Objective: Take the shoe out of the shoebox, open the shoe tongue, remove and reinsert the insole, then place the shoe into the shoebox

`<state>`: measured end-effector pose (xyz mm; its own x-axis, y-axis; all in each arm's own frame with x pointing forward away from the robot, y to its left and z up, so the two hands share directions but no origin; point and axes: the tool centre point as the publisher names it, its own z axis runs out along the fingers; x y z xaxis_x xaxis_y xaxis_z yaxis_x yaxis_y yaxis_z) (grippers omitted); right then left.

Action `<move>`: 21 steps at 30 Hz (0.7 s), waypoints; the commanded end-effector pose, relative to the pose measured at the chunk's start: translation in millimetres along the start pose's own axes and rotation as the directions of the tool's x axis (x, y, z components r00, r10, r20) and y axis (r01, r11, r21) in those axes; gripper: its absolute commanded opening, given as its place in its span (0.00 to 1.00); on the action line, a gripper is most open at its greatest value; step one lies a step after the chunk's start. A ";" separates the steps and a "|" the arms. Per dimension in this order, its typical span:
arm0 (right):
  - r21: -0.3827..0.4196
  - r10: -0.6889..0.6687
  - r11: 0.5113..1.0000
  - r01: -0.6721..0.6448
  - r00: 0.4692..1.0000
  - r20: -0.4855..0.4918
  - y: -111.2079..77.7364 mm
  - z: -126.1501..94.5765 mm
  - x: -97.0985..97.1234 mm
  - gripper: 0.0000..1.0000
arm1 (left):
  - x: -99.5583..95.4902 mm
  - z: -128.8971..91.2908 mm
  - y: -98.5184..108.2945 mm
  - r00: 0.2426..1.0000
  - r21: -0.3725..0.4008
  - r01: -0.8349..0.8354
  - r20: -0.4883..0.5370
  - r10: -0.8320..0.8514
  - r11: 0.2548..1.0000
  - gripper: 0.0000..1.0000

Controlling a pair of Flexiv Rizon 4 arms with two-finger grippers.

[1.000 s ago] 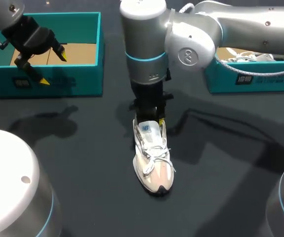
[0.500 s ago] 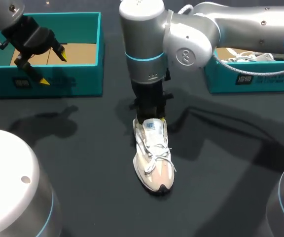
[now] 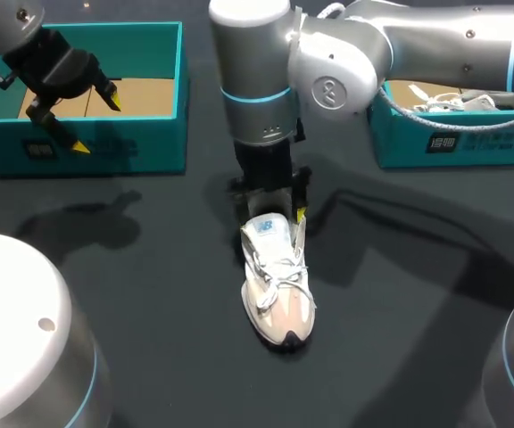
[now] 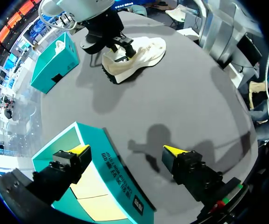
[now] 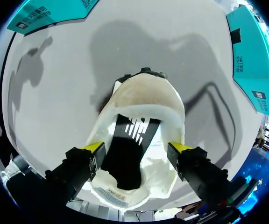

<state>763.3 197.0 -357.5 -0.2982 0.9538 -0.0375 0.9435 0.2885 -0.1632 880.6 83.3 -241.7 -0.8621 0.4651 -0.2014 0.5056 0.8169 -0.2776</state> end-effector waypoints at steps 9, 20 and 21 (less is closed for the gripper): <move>-0.011 0.037 0.999 -0.037 0.999 0.024 1.5 2.0 -4.0 0.91 | -0.3 0.1 -0.1 1.000 -0.002 -0.001 -0.002 0.001 1.000 1.00; -0.062 0.104 0.993 -0.098 0.990 0.099 -0.8 -10.4 -1.5 0.93 | -0.3 0.1 -0.1 1.000 -0.002 -0.001 -0.002 0.001 1.000 1.00; -0.064 0.103 0.993 -0.097 0.990 0.098 -1.2 -11.2 -0.7 0.93 | -0.3 0.1 -0.1 1.000 -0.002 -0.001 -0.002 0.001 1.000 1.00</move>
<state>766.1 193.3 -348.6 -0.2103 0.9675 -0.1406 0.9753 0.1978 -0.0978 880.6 83.3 -241.7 -0.8621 0.4650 -0.2014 0.5055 0.8169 -0.2776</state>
